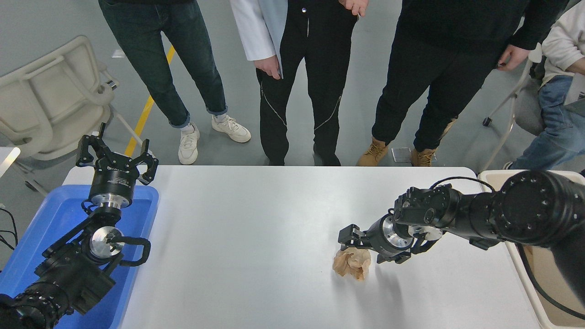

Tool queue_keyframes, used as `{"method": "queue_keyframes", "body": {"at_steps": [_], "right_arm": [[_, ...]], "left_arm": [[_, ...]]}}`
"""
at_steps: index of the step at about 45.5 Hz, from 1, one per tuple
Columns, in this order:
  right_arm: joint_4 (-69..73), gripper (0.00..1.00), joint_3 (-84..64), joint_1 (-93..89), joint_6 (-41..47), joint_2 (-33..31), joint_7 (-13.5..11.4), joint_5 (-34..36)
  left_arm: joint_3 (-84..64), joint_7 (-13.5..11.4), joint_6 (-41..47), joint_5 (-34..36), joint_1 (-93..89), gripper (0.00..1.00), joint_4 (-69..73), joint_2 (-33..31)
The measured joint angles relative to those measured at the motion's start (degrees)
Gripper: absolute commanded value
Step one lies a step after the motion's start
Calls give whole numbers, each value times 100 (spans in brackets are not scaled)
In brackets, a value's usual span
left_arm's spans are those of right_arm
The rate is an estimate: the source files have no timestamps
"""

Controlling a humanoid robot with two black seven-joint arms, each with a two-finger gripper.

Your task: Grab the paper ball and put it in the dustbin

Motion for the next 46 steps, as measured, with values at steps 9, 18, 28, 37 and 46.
{"method": "queue_keyframes", "body": {"at_steps": [9,18,28,37,46], "right_arm": [[22,0,33,-81,-33,0,18,-193],[246,0,44,85,-31,1,28,-422],[802,0,26,796,7,-243,32,-740],[1434,0,24,1897,286,-929,34,-928],[1943,0,10,3089,706,-1662,33,-1035]], "left_arm": [[0,0,0,0,0,99,0,0],[0,0,0,0,0,99,-4,0],[2,0,0,0,0,99,-5,0],[1,0,0,0,0,99,-3,0],[2,0,0,2,0,99,-1,0]]}}
